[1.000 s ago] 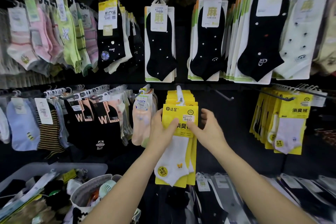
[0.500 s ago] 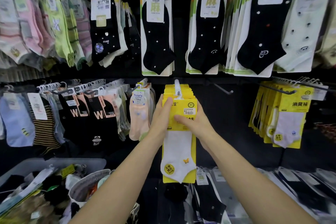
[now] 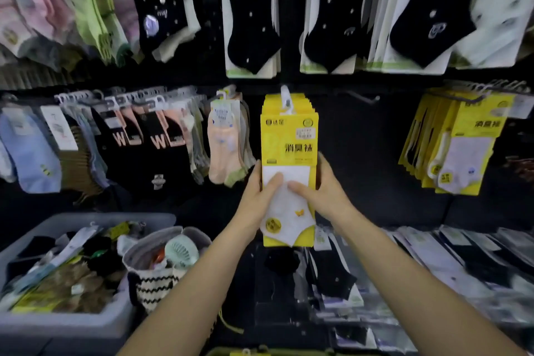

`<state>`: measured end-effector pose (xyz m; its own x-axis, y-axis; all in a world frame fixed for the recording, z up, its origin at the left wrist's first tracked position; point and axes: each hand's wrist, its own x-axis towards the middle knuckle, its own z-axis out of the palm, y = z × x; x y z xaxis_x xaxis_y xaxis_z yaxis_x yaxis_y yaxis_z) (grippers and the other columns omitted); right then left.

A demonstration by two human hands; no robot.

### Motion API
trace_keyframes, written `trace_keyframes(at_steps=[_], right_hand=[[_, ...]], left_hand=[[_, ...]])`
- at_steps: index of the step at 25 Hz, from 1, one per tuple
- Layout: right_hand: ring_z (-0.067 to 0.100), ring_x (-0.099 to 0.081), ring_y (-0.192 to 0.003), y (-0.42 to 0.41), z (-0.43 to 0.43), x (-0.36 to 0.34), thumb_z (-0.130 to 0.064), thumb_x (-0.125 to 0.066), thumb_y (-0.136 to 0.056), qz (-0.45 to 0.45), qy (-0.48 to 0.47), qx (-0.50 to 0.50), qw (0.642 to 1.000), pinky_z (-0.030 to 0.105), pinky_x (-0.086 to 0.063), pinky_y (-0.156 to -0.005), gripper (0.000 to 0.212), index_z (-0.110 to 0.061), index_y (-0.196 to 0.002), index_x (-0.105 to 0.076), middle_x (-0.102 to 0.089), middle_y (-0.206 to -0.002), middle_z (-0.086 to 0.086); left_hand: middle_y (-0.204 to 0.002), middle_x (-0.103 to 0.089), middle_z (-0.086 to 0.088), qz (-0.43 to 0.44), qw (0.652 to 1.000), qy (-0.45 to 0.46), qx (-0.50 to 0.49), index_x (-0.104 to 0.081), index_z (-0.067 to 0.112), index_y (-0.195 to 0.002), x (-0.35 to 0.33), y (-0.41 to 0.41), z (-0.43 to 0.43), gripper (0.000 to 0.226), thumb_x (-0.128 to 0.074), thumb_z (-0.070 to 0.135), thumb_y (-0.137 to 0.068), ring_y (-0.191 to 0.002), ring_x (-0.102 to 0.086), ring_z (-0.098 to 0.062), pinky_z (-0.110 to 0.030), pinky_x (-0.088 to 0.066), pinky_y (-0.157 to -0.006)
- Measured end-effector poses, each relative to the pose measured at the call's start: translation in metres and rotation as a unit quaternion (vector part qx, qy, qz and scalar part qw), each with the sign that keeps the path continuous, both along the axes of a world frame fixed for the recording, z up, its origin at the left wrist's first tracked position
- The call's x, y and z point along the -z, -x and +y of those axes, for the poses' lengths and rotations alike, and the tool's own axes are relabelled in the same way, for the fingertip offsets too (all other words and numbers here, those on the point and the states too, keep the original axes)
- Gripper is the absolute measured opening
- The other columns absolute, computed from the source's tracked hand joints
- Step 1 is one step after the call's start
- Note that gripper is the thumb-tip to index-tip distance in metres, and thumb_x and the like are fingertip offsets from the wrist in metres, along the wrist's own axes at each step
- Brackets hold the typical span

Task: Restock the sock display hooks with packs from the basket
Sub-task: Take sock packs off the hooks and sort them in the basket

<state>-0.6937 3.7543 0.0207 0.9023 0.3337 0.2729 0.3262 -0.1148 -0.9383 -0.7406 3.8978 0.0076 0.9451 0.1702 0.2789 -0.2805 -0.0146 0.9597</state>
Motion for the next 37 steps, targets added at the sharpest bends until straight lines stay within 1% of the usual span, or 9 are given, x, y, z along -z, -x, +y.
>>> trace_keyframes(at_steps=[4,7,9,13,19,24,27,31,37], right_hand=[[0.014,-0.020,-0.143,0.042,-0.035,0.084,-0.029,-0.072,-0.079,0.101,0.023,0.030,0.994,0.036,-0.024,-0.115,0.093,-0.021,-0.150,-0.012,-0.017,-0.157,-0.003],[0.015,-0.023,-0.142,0.090,-0.053,0.184,-0.024,-0.070,-0.082,0.211,0.102,0.000,0.972,0.036,-0.028,-0.114,0.083,-0.020,-0.148,-0.020,-0.023,-0.155,-0.003],[0.019,-0.029,-0.140,0.112,-0.048,0.238,-0.022,-0.071,-0.081,0.260,0.144,-0.016,0.955,0.036,-0.030,-0.112,0.078,-0.018,-0.146,-0.027,-0.031,-0.151,0.001],[0.029,-0.046,-0.127,0.140,-0.015,0.315,-0.013,-0.074,-0.079,0.301,0.234,-0.019,0.924,0.039,-0.038,-0.107,0.071,-0.006,-0.139,-0.038,-0.046,-0.140,0.018],[0.028,-0.055,-0.118,0.134,0.020,0.353,-0.023,-0.073,-0.078,0.236,0.331,-0.032,0.913,0.032,-0.042,-0.091,0.065,-0.016,-0.135,-0.041,-0.058,-0.128,0.008],[0.029,-0.058,-0.110,0.128,0.033,0.357,-0.022,-0.073,-0.079,0.211,0.310,0.001,0.927,0.038,-0.046,-0.089,0.061,-0.021,-0.129,-0.039,-0.061,-0.121,0.007],[0.027,-0.056,-0.111,0.126,0.032,0.357,-0.016,-0.073,-0.078,0.180,0.316,-0.003,0.931,0.035,-0.044,-0.090,0.060,-0.025,-0.129,-0.042,-0.058,-0.124,0.005],[0.027,-0.053,-0.113,0.127,0.006,0.355,-0.018,-0.074,-0.078,0.146,0.330,0.029,0.932,0.032,-0.041,-0.089,0.055,-0.021,-0.127,-0.050,-0.054,-0.126,0.007],[0.030,-0.053,-0.115,0.138,-0.026,0.349,-0.023,-0.071,-0.082,0.205,0.355,-0.025,0.912,0.033,-0.041,-0.094,0.053,-0.007,-0.128,-0.051,-0.055,-0.124,0.015]], left_hand=[[-0.154,-0.021,0.009,0.154,0.985,-0.045,-0.070,-0.016,0.028,-0.149,0.084,0.049,0.015,0.076,-0.056,0.045,-0.087,-0.138,-0.024,-0.009,-0.034,-0.030,-0.112],[-0.138,-0.039,0.007,0.288,0.955,-0.045,-0.058,-0.026,0.023,-0.147,0.181,0.110,0.018,0.063,-0.058,0.023,-0.092,-0.117,-0.043,-0.007,-0.019,-0.044,-0.087],[-0.126,-0.052,-0.010,0.344,0.932,-0.061,-0.098,-0.039,0.007,-0.139,0.232,0.136,0.018,0.051,-0.053,0.001,-0.090,-0.093,-0.057,-0.016,-0.020,-0.048,-0.072],[-0.110,-0.066,-0.024,0.428,0.880,-0.144,-0.148,-0.064,-0.003,-0.110,0.294,0.144,0.016,0.029,-0.057,0.001,-0.082,-0.105,-0.061,-0.034,-0.038,-0.047,-0.088],[-0.115,-0.065,-0.013,0.456,0.864,-0.125,-0.175,-0.058,0.006,-0.117,0.331,0.127,0.025,0.035,-0.061,0.008,-0.083,-0.109,-0.059,-0.027,-0.038,-0.047,-0.096],[-0.112,-0.064,-0.016,0.419,0.879,-0.079,-0.215,-0.055,0.000,-0.118,0.341,0.120,0.027,0.043,-0.067,-0.002,-0.077,-0.105,-0.060,-0.027,-0.034,-0.047,-0.091],[-0.114,-0.057,-0.007,0.424,0.884,-0.094,-0.172,-0.043,0.002,-0.129,0.342,0.124,0.023,0.060,-0.069,-0.004,-0.076,-0.109,-0.055,-0.022,-0.031,-0.043,-0.095],[-0.122,-0.059,-0.014,0.428,0.881,-0.172,-0.106,-0.049,0.006,-0.126,0.341,0.127,0.013,0.049,-0.067,0.003,-0.081,-0.113,-0.056,-0.026,-0.035,-0.044,-0.097],[-0.133,-0.052,-0.011,0.458,0.879,-0.129,-0.001,-0.036,0.009,-0.136,0.332,0.146,-0.016,0.049,-0.056,0.009,-0.091,-0.126,-0.046,-0.025,-0.034,-0.036,-0.103]])
